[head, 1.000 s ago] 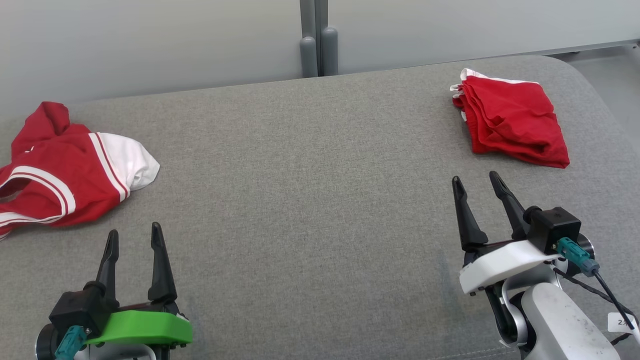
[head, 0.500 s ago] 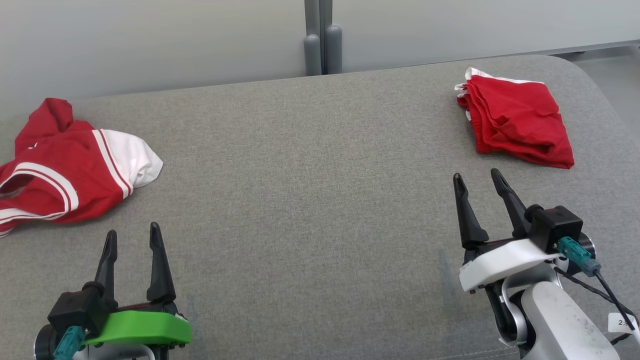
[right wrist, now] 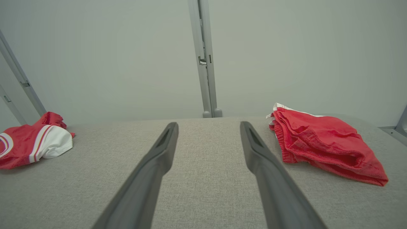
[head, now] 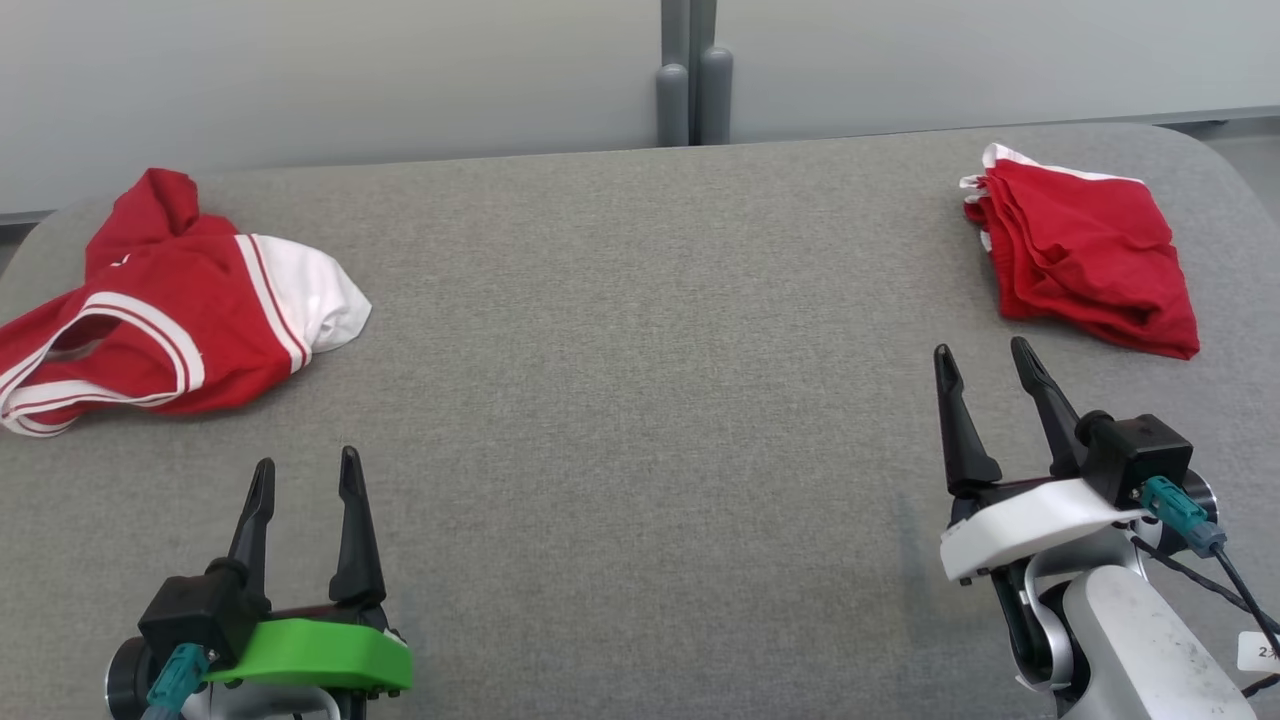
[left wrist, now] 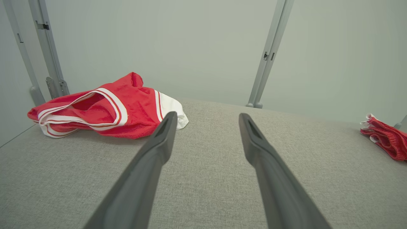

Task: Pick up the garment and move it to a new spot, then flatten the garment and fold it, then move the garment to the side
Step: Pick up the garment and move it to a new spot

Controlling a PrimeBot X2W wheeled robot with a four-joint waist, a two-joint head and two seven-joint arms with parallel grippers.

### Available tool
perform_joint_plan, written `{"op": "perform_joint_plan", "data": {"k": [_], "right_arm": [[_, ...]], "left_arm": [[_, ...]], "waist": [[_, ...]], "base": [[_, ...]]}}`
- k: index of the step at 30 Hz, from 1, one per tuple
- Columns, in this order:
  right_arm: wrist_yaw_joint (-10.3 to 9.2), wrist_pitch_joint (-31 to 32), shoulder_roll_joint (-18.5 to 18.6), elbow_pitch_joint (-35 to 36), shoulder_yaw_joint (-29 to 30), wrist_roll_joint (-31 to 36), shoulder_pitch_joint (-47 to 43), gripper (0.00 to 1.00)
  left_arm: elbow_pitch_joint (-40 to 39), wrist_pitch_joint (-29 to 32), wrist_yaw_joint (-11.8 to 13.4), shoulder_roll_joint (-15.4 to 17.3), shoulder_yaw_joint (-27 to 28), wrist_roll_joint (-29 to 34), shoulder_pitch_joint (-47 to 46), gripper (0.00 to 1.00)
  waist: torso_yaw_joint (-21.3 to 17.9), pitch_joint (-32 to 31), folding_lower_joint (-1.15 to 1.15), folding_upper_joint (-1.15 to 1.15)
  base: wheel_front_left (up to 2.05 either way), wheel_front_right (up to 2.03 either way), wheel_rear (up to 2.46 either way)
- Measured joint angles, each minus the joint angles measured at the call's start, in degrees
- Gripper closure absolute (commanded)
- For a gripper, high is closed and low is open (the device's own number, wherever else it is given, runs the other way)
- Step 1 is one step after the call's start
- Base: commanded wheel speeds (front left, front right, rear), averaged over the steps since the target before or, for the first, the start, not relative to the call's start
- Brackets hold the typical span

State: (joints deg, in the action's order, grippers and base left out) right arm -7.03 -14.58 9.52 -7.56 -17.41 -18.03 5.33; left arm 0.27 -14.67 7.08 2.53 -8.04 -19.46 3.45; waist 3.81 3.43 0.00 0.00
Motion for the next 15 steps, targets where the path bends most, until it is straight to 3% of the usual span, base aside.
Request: {"op": "perform_joint_plan", "data": {"k": [15], "right_arm": [[1.40,0.0,0.0,0.0,0.2,0.5,-0.1,0.00]], "left_arm": [[1.0,0.0,0.0,0.0,1.7,0.0,-1.2,0.00]], "waist": [[9.8,-0.9,0.00,0.00]], "base": [[0.00,0.00,0.00]]}}
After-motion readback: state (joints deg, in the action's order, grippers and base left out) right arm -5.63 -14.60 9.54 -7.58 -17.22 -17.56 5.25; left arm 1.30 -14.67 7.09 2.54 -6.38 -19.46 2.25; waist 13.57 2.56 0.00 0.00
